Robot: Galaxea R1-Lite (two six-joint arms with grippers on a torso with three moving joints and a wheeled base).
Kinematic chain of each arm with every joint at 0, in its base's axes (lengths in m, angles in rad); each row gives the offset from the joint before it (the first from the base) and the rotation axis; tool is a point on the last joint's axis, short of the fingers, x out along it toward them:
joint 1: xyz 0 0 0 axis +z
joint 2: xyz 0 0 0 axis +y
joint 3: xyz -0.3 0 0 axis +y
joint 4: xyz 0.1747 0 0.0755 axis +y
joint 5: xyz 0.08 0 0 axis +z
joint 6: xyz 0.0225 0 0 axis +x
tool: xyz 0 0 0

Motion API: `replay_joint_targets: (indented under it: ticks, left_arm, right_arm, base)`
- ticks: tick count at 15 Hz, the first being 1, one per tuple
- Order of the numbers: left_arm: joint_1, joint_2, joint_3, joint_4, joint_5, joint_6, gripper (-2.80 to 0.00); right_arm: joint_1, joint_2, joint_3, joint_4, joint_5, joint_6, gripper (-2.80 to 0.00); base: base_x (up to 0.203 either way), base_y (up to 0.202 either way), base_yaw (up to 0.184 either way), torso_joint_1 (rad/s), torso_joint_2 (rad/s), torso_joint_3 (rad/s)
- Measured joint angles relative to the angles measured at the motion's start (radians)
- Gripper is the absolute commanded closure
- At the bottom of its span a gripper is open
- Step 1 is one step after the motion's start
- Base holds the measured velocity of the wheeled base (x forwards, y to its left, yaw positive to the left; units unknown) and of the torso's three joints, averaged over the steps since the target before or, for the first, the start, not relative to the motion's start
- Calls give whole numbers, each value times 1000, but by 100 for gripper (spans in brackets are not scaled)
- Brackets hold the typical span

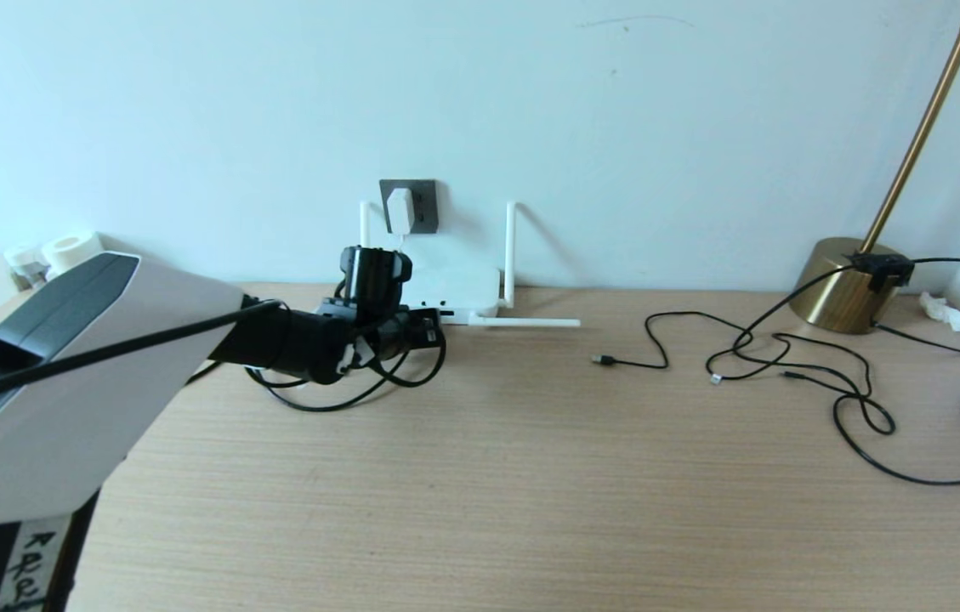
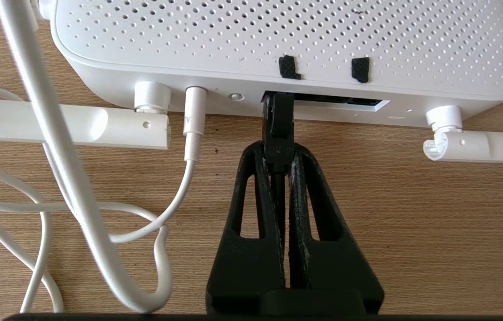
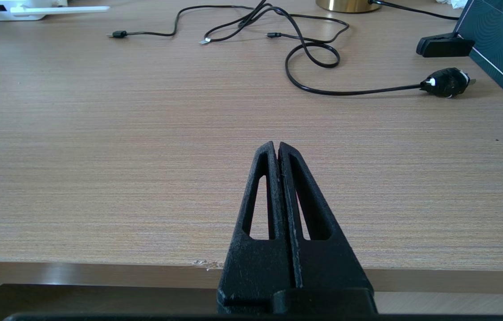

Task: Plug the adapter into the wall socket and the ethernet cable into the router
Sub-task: Plug cable into router interface

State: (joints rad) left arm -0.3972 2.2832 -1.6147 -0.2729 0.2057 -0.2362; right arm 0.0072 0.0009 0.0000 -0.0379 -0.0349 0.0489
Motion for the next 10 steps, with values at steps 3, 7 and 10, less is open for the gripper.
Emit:
replay_joint_targets:
  ticks: [3,7,10]
  left_arm:
    - [0,6,-16,15,0,-1,0]
    - [-1,11,-24,16,0,0,0]
    - [-1,15,-34,27,0,-1,0]
  right_arm:
    - [0,0,0,0,0,0,0]
    - [0,0,0,0,0,0,0]
    - [0,0,0,0,0,0,0]
  base:
    - [0,0,0,0,0,0]
    - [0,0,0,0,0,0]
    - [0,0,0,0,0,0]
